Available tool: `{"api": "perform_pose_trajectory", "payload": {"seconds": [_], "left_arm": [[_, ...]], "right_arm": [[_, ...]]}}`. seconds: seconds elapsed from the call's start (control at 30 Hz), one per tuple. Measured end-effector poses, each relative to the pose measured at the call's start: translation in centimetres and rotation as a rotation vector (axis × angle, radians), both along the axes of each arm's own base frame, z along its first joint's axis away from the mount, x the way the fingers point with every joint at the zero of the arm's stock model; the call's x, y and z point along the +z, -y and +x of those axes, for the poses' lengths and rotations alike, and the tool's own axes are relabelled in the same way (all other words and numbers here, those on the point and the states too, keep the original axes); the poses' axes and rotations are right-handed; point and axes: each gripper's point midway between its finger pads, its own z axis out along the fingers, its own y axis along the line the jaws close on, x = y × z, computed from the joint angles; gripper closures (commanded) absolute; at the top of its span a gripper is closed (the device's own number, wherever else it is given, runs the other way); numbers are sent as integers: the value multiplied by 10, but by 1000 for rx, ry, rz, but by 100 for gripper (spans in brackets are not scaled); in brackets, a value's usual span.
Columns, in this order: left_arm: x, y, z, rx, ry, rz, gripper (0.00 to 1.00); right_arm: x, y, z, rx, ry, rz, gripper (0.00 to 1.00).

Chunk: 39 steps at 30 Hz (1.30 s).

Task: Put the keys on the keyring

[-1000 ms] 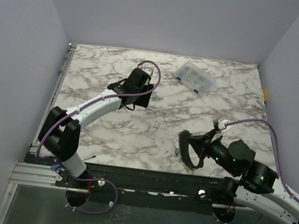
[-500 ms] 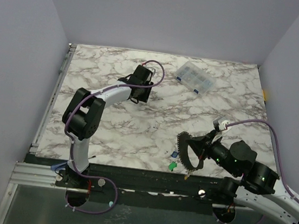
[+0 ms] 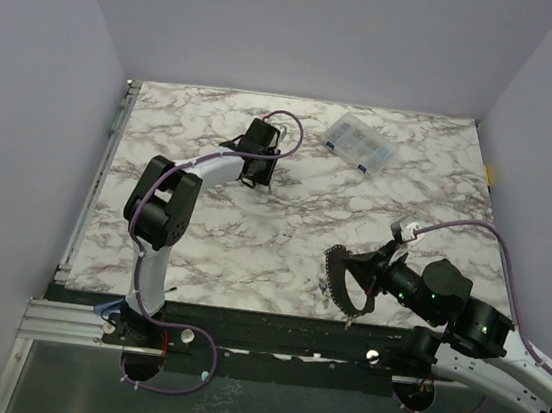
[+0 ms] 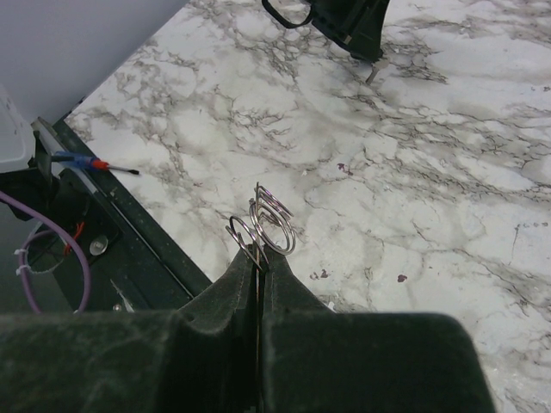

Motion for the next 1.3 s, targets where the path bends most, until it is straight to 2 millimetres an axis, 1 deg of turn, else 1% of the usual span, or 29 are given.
{"api": "perform_pose_trajectory", "payload": {"seconds": [0.07, 0.13, 0.2, 0.37, 0.47, 0.67, 0.8, 0.9, 1.03, 1.2, 1.3], "left_arm": [[-3, 1, 0, -4, -5, -3, 70], [-4, 1, 0, -7, -7, -4, 76], [-3, 3, 3, -9, -4, -7, 83], [-5, 7, 7, -20, -2, -16, 92], [-6, 8, 6, -31, -5, -17, 100], [-5, 11, 5, -48, -4, -29, 100], [-1, 11, 3, -54, 5, -36, 100], [7, 9, -1, -56, 16, -40, 100], [28, 6, -6, -58, 56, -58, 100], [55, 4, -22, -87, 96, -87, 100], [73, 4, -34, -136, 123, -112, 100]], "right_arm": [[-1, 0, 0, 2, -1, -2, 99], [-1, -1, 0, 3, -2, -3, 100], [-1, -1, 0, 3, -2, -3, 99], [-1, 0, 0, 3, -2, -3, 99], [-1, 0, 0, 2, -2, -2, 99], [-3, -1, 0, 3, -5, -6, 99], [-6, -1, 0, 3, -8, -12, 99], [-5, -1, 0, 2, -8, -12, 99], [-5, -1, 0, 3, -8, -12, 99], [-6, -1, 0, 4, -8, -12, 99], [-6, -2, -1, 11, -10, -11, 99]]}}
